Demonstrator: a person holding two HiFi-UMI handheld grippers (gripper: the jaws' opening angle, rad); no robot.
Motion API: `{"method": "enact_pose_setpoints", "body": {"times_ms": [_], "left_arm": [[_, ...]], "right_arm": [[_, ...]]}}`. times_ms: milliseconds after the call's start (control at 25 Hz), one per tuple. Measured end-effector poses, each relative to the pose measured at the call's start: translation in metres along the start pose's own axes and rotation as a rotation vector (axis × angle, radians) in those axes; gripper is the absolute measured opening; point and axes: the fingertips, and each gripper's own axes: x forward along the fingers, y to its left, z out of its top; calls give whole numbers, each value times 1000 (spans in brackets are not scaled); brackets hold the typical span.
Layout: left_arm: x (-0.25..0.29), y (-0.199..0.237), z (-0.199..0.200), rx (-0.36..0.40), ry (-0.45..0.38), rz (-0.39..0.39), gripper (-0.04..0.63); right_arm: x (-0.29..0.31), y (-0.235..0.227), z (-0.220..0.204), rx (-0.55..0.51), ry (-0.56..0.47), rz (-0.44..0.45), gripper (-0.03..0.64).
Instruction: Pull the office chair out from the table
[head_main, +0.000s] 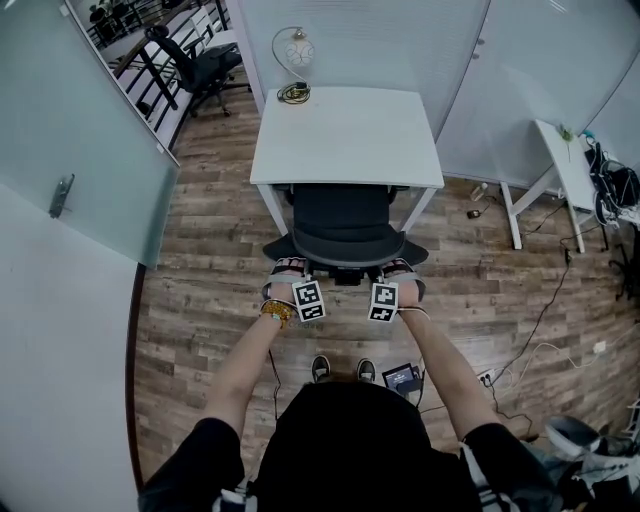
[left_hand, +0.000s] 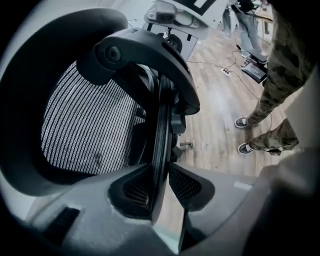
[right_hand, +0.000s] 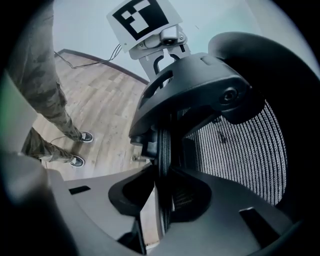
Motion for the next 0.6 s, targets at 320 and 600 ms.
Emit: {"method": "enact_pose_setpoints", "body": {"times_ms": [320,600], "left_arm": [[-2,-1,1,22,13,-4,112],[-1,-4,2,5,10,-24,109]], "right_arm": [[-3,1,0,5,3,3,72],[-2,3,-1,22,10,2,72]]}}
